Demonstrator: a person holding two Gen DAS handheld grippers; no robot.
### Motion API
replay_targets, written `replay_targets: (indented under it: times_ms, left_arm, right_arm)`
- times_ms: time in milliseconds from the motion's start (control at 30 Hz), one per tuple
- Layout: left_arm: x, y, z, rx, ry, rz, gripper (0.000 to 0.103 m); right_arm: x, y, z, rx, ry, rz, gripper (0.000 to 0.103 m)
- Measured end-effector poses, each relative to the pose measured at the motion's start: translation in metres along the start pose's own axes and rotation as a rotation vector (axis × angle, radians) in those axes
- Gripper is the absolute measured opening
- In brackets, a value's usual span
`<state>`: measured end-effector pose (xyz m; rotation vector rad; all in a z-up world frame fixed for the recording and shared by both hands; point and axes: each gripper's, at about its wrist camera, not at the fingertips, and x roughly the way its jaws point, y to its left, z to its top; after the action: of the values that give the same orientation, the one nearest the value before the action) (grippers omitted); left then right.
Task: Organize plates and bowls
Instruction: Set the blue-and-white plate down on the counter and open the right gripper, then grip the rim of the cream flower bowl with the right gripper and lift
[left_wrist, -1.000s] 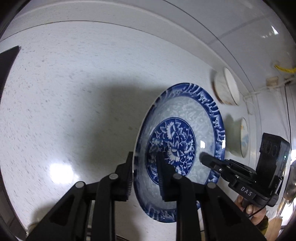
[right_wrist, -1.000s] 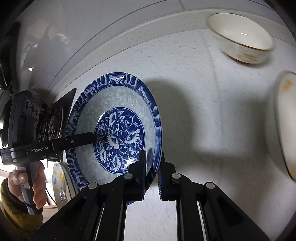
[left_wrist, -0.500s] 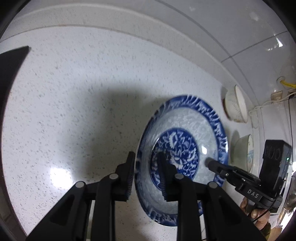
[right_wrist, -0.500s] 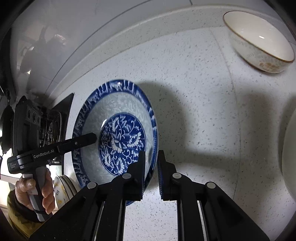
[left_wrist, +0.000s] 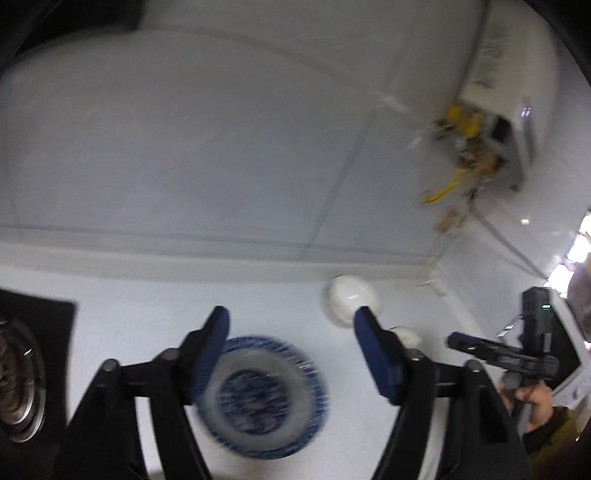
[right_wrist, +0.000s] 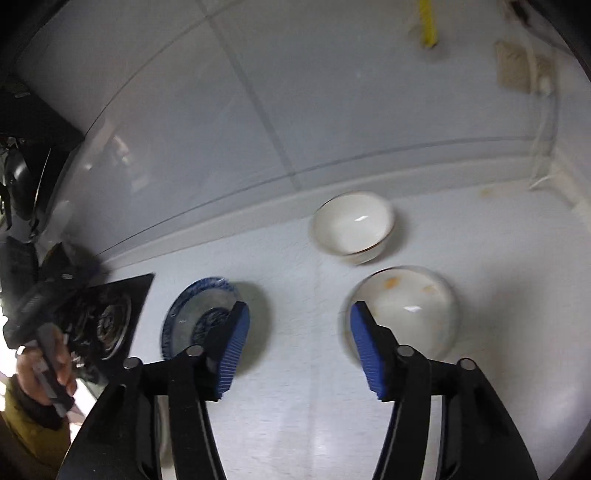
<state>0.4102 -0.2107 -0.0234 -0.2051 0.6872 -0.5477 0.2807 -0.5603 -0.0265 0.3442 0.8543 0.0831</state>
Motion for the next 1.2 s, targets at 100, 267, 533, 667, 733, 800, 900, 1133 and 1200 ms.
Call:
replay_targets:
  times_ms: [100,267,533,667,733,800,900,1133,1200]
  left_arm:
    - [0.025,-0.033,-0.004,-0.015,0.098,-0.149,0.074]
    - [0.089,-0.069,-0.029,-0.014,0.319,-0.171,0.074]
    - [0.182,-0.091,-0.063,-0.056,0.501,-0.101,0.073]
    - [0.215,-0.095,-0.073,-0.094,0.56,-0.071,0.073]
    - [0.23,-0.096,-0.079,-0.106,0.583,-0.061,0.072]
    - [0.244,-0.099,-0.083,-0.11,0.613,-0.048,0.072]
    - [0.261,-0.1,-0.088,-0.126,0.662,-0.034,0.065]
    - [0.287,-0.099,-0.098,-0.183,0.73,-0.063,0.032]
    - [0.291,-0.102,-0.098,-0.201,0.733,-0.1,0.018]
  right_arm:
    - [-0.008,-0.023,0.0,0.023,-0.007,-0.039,0.057]
    - [0.002,-0.059,0.001,0.069,0.036,-0.055,0.062]
    - [0.041,-0.118,0.008,0.135,0.15,-0.049,0.063]
    - [0.063,-0.131,0.006,0.162,0.198,-0.039,0.063]
    - [0.075,-0.134,0.006,0.165,0.232,-0.034,0.063]
    - [0.084,-0.135,0.006,0.16,0.255,-0.018,0.063]
    - [0.093,-0.133,0.007,0.154,0.284,-0.011,0.063]
    - [0.109,-0.134,0.008,0.16,0.343,-0.04,0.016]
    - [0.11,-0.136,0.007,0.177,0.352,-0.049,0.011]
